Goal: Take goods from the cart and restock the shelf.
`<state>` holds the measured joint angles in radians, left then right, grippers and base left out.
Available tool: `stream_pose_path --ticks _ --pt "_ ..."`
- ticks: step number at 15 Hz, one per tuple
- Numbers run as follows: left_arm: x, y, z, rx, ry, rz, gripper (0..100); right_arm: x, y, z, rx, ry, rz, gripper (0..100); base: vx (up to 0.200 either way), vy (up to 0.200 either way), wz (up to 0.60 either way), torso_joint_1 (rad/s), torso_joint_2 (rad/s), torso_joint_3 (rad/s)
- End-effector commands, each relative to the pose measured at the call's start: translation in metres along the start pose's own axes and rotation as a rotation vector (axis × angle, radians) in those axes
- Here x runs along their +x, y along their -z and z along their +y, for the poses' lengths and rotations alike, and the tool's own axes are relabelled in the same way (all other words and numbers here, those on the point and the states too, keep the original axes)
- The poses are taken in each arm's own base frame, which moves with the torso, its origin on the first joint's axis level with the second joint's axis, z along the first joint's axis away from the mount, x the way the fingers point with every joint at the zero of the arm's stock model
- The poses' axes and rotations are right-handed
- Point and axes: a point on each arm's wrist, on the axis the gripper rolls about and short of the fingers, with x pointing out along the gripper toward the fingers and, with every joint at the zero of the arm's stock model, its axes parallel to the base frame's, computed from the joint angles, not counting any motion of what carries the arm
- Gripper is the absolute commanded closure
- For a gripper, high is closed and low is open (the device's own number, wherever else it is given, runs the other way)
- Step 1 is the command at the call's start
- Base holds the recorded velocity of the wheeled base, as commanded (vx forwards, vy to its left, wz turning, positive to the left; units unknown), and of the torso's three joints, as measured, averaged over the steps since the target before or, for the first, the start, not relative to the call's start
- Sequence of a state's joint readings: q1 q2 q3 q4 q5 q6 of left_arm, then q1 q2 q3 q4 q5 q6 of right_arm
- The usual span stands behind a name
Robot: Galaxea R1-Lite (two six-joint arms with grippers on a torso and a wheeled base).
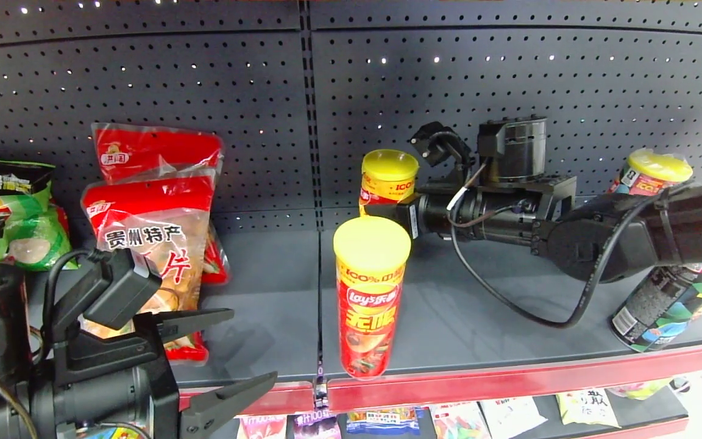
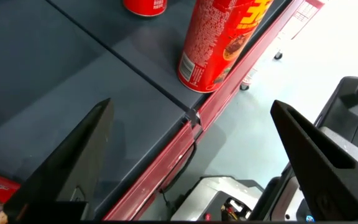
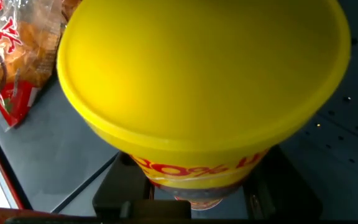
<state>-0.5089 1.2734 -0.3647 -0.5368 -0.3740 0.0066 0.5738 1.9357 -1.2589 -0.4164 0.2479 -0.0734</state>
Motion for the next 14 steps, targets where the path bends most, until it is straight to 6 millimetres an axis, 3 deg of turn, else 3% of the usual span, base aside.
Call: stream_pose_path --ticks 1,5,6,11,14 --pt "0.001 0.001 0.0 -0.002 0.001 0.004 0 0.003 0.0 0.0 0.0 -0.002 0.0 100 0.0 0.0 0.0 0.0 0.0 0.0" --pt "0.001 0.001 0.0 -0.002 0.001 0.004 0 0.007 0.003 0.0 0.001 -0.007 0.008 100 0.0 0.0 0.0 0.0 0.0 0.0" --pt "0.001 0.001 0.0 -0.002 0.001 0.005 0 0.007 0.004 0.001 0.001 -0.012 0.009 0 0.0 0.0 0.0 0.0 0.0 0.0" --pt "0.001 0.002 0.0 -0.005 0.001 0.012 0 -0.005 0.001 0.006 0.006 -0.014 0.006 0 0.0 0.0 0.0 0.0 0.0 0.0" --pt "0.006 0.002 0.002 -0.011 -0.002 0.025 0 -0.039 0.0 0.017 0.005 -0.01 0.01 0 0.0 0.0 0.0 0.0 0.0 0.0"
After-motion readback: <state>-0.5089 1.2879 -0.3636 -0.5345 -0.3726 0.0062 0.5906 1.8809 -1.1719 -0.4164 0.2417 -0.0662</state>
